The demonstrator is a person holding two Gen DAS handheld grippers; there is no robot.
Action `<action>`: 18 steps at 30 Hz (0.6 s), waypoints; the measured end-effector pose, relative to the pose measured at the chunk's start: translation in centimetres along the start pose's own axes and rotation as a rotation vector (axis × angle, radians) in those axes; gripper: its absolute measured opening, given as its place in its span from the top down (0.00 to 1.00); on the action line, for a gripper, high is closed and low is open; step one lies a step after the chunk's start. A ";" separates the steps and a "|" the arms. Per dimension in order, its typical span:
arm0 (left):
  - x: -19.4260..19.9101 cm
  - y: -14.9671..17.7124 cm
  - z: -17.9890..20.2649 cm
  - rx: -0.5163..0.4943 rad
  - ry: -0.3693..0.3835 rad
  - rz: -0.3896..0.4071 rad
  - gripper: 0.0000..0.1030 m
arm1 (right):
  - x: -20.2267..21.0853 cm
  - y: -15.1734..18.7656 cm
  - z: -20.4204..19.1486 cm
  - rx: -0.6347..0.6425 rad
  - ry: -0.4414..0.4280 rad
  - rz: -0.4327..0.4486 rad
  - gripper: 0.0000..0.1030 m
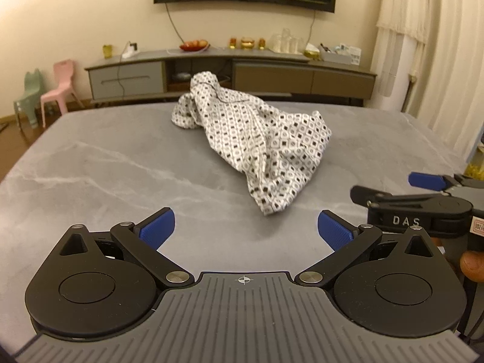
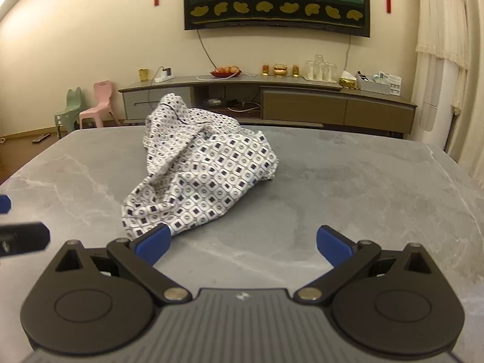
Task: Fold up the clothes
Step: 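Move both grippers toward the crumpled white patterned shirt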
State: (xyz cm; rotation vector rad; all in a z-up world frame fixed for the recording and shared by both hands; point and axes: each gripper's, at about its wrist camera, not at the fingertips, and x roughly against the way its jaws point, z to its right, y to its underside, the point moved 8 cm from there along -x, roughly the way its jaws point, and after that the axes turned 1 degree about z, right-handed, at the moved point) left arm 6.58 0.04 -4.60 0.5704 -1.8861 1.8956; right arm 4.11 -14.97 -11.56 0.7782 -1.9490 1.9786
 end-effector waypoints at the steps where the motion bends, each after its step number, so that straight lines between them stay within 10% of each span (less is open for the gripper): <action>1: 0.0 0.2 0.0 0.006 -0.001 -0.009 0.07 | 0.0 0.0 0.1 -0.001 0.002 -0.003 0.00; 18: 0.2 1.7 -1.6 0.112 -0.025 -0.101 0.07 | 1.2 0.0 -1.1 0.027 -0.026 0.022 0.00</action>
